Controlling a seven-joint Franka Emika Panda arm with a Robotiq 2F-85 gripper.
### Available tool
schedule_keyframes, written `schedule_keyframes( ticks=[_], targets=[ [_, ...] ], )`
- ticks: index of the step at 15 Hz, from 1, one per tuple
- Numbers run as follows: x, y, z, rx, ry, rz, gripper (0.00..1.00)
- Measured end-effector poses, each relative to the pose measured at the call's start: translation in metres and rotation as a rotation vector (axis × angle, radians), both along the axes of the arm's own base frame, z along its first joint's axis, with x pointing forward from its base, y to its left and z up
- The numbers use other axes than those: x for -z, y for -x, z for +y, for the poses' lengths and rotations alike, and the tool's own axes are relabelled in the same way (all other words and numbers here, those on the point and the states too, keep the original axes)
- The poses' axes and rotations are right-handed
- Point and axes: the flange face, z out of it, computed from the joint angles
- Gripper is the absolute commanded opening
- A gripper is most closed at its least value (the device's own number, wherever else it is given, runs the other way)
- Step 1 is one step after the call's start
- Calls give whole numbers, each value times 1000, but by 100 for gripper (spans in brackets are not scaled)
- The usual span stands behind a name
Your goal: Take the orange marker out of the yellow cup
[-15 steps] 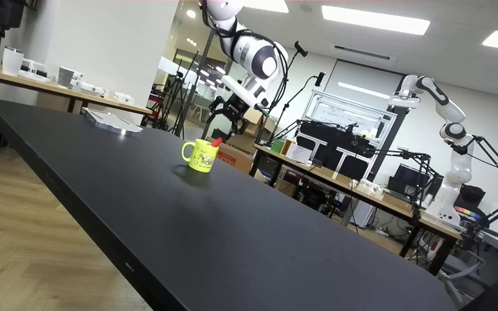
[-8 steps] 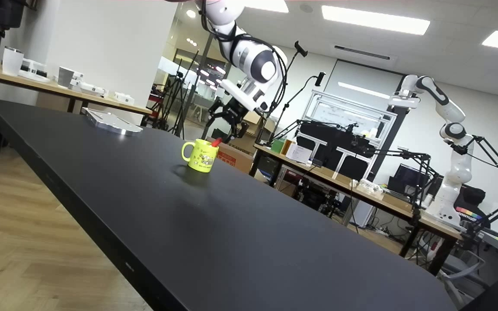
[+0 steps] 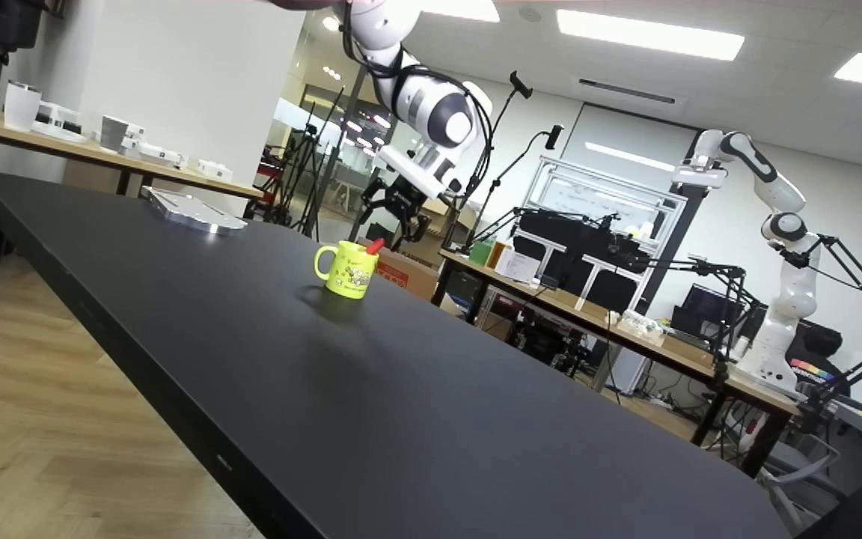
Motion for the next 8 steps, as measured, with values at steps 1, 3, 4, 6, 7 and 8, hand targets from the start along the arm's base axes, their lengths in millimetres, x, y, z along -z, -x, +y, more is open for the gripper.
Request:
schedule_keyframes(
  ticks=[1,3,4,6,7,8],
  targets=[
    [1,0,0,0,0,-1,75],
    [3,0,1,-2,1,1,67],
    [4,0,1,-3,2,2,60],
    [5,0,1,-4,4,2,45],
    [5,0,1,-4,5,3,37],
    [5,0,1,-4,6,3,31]
  ],
)
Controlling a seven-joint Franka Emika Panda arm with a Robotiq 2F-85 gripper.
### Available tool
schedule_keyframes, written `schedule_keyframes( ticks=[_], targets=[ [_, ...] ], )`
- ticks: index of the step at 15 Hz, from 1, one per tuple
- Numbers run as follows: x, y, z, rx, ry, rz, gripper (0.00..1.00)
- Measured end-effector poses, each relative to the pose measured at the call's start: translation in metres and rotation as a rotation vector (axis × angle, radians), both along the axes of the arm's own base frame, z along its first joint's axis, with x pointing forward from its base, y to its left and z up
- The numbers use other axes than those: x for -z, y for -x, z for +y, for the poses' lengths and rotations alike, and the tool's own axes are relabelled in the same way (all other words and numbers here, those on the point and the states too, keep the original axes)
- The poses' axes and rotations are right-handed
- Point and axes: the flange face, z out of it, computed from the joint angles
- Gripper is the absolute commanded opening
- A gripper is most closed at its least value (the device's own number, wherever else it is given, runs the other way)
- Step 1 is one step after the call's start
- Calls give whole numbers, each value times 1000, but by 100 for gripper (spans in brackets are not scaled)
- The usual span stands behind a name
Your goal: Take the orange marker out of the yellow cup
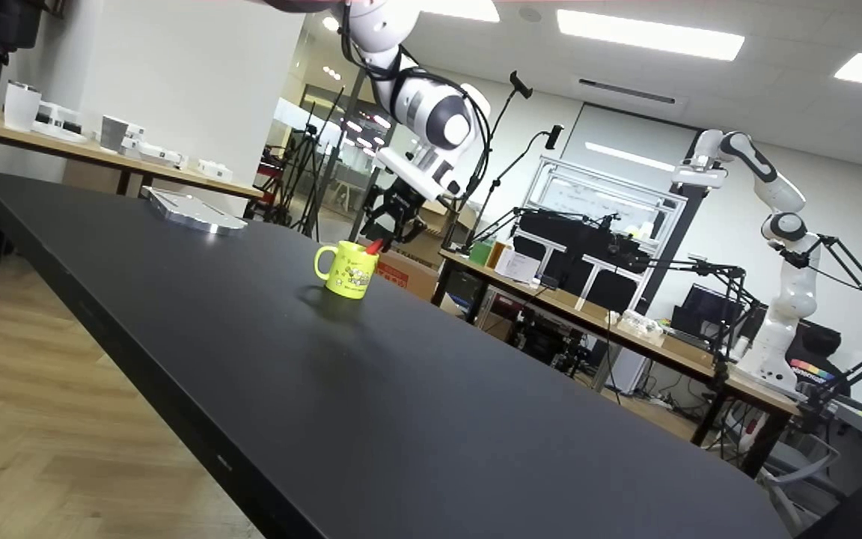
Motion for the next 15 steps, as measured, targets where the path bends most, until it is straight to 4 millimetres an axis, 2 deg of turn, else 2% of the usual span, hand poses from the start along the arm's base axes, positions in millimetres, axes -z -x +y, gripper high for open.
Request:
schedule_keyframes(
  ticks=[4,5,8,11,15],
  targets=[
    [0,0,-1,1,2,0,3],
    [0,0,-1,1,3,0,1],
    [-1,0,-1,1,3,-2,4],
    [-4,-1,-2,1,3,-7,0],
    [-28,-4,-3,4,1,-39,0]
  ],
)
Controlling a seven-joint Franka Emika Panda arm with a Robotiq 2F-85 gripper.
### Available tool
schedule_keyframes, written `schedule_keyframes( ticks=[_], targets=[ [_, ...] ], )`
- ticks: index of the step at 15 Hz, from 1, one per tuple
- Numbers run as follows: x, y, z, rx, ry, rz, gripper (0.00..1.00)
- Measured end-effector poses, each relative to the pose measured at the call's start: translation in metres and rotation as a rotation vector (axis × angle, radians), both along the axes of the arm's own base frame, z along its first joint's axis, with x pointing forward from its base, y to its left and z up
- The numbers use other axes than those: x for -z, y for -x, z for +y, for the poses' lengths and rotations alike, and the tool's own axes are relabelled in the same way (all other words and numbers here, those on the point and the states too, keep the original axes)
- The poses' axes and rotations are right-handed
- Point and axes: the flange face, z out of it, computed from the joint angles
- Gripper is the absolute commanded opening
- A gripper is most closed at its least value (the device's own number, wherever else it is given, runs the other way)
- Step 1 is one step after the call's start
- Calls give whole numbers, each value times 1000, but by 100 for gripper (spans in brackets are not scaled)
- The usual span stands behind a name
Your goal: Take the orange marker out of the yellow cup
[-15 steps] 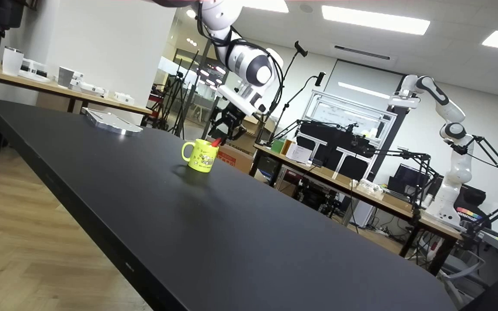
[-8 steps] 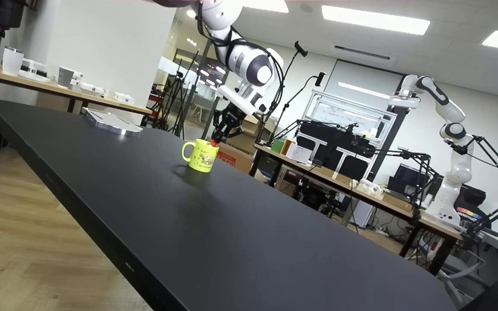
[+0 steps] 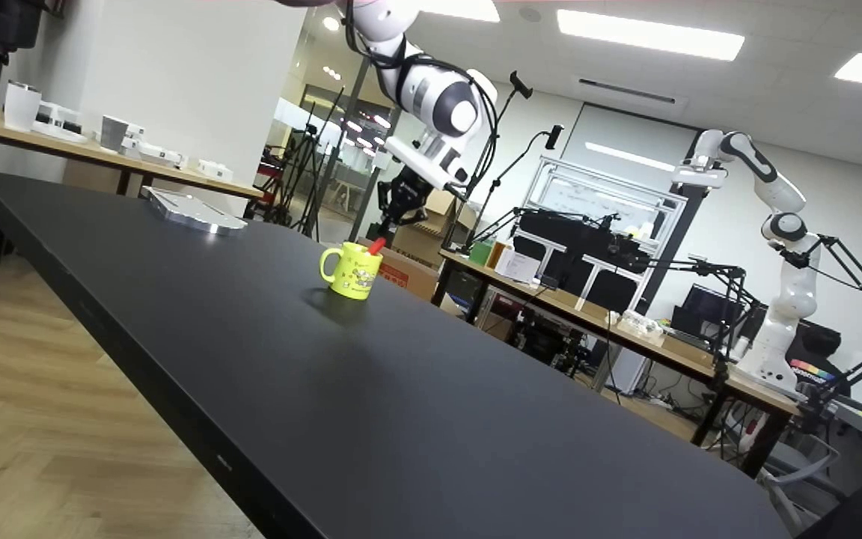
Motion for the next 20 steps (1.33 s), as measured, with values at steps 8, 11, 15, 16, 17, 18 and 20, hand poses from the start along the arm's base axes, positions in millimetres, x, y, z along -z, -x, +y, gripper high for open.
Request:
schedule_keyframes(
  ticks=[8,11,15,16,17,18,20],
  targets=[
    [-81,4,-8,-10,0,-40,60],
    [-76,5,-12,-7,1,-28,81],
    [-44,4,-11,-8,1,7,100],
    [-35,4,-11,-9,1,13,100],
    [-27,3,-10,-10,0,16,100],
    [-20,3,-9,-13,0,12,100],
    [-10,0,-6,-21,0,-10,100]
  ],
)
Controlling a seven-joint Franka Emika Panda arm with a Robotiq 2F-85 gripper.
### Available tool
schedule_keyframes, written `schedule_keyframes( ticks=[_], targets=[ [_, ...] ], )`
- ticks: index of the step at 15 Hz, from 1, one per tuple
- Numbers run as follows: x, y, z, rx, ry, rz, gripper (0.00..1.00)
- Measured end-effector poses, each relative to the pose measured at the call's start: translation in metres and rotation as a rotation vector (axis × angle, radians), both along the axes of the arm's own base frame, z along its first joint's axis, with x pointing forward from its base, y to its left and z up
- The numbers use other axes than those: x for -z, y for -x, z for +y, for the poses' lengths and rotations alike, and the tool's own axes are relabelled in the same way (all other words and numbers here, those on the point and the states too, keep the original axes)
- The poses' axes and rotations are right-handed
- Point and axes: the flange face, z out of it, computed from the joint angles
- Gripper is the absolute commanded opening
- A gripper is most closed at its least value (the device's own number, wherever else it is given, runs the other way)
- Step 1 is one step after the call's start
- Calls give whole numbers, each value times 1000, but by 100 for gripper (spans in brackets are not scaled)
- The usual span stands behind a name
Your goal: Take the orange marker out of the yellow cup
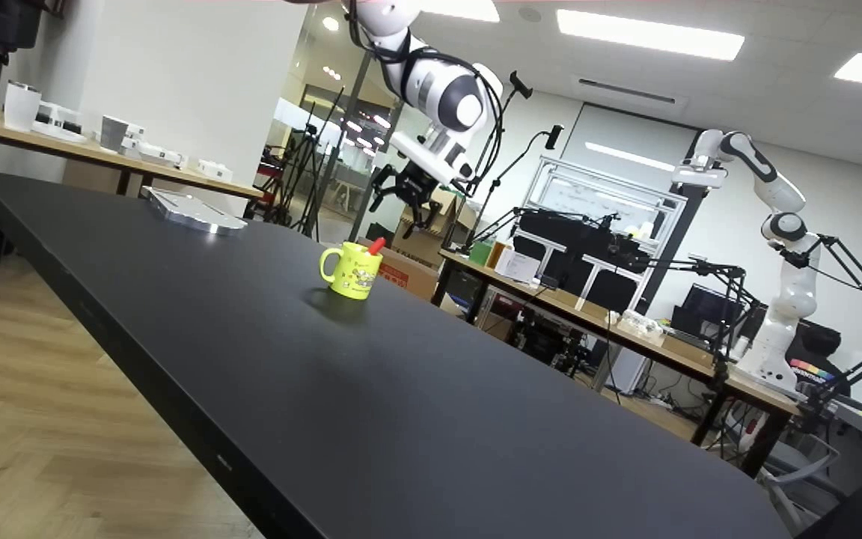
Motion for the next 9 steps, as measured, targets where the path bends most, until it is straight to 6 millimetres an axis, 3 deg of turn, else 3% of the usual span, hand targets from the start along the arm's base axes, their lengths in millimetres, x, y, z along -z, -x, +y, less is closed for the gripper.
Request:
schedule_keyframes(
  ticks=[9],
  targets=[
    [24,-2,10,-40,0,-28,100]
  ],
)
